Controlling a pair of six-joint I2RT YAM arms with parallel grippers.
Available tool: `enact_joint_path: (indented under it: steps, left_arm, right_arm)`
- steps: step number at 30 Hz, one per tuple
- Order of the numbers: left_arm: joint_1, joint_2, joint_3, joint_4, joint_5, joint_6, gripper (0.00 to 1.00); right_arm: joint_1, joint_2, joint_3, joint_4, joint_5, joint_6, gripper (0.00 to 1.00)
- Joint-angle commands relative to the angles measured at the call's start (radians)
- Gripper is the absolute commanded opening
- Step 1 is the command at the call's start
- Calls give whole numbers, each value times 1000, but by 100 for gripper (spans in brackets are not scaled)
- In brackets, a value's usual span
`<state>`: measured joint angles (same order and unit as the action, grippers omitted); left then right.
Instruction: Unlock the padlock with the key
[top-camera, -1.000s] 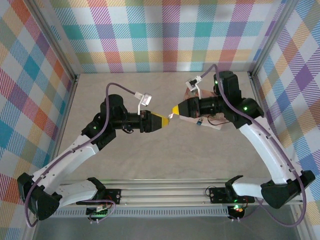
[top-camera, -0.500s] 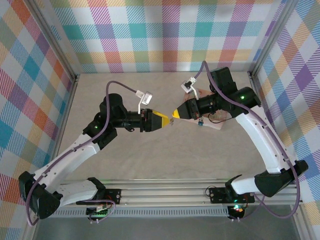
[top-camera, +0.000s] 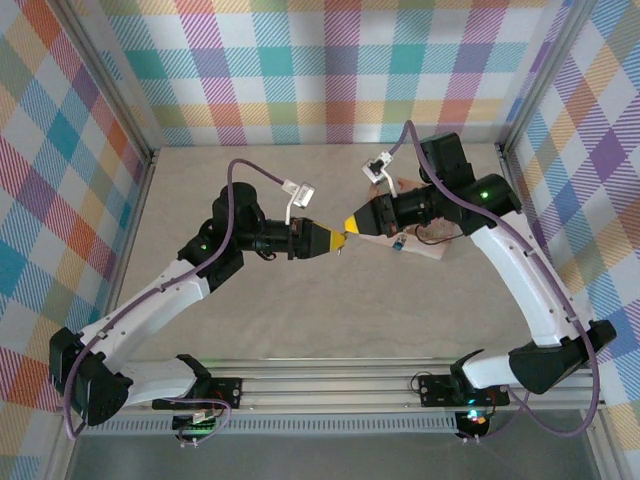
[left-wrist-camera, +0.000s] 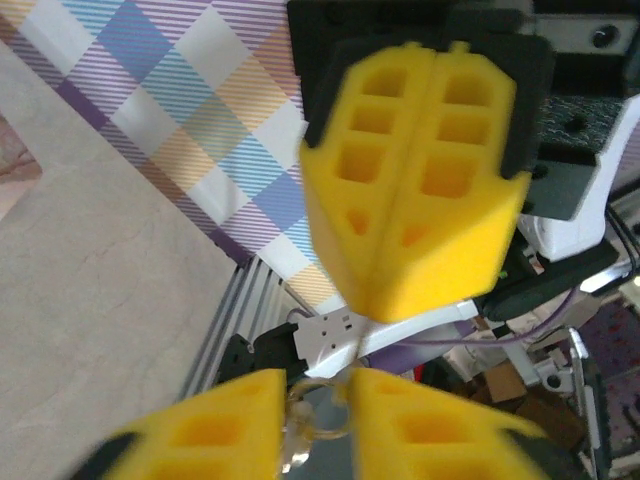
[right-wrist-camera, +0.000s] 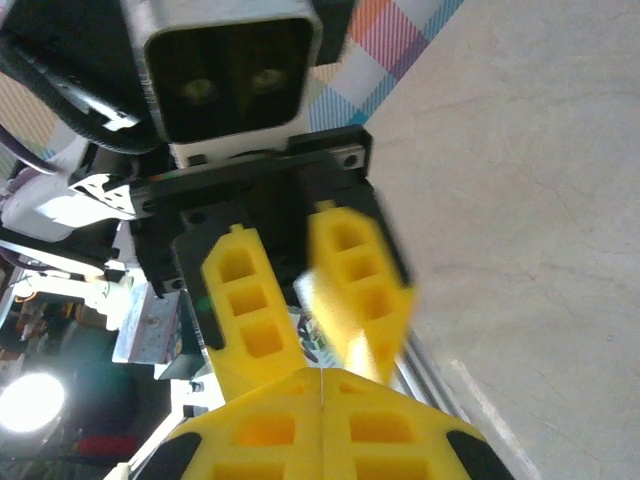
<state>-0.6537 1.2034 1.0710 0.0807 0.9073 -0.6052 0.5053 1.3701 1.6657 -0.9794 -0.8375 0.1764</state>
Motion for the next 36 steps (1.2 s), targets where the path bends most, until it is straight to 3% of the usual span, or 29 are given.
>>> enact_joint_path:
  steps: [1, 3, 4, 5, 6, 7, 8, 13, 19, 27, 31, 36]
  left_arm:
    - [-6, 4, 45, -26, 12, 34, 0]
    - [-6, 5, 56, -65, 1, 70, 0]
    - [-6, 4, 62, -90, -14, 96, 0]
    - [-5, 1, 67, -116, -30, 123, 0]
    - [-5, -2, 67, -132, -44, 142, 0]
    - [-6, -9, 67, -153, -65, 172, 0]
    - [-6, -17, 66, -172, -87, 201, 0]
    - [-5, -47, 95, -274, -177, 347, 0]
    - [-6, -32, 139, -292, -194, 407, 0]
    - [-6, -24, 144, -184, -176, 365, 0]
    - [-5, 4, 140, -106, -147, 271, 0]
    - [-6, 52, 107, -7, -159, 131, 0]
  right_arm:
    - [-4, -5, -16, 48, -16, 23, 0]
    - [-12, -11, -35, 76, -16, 56, 0]
    - [-21, -16, -48, 105, -10, 89, 6]
    - [-34, -26, -61, 135, 13, 136, 26]
    - [-51, -36, -74, 161, 33, 176, 40]
    - [-73, -52, -90, 195, 50, 223, 52]
    - [-102, -73, -107, 229, 67, 274, 56]
    - [-213, -167, -210, 368, 63, 446, 60]
    - [-222, -177, -238, 368, 69, 483, 60]
    - [-222, -189, -288, 410, 68, 499, 59]
    - [-222, -201, -308, 411, 73, 479, 58]
    - [-222, -219, -363, 323, 243, 444, 57]
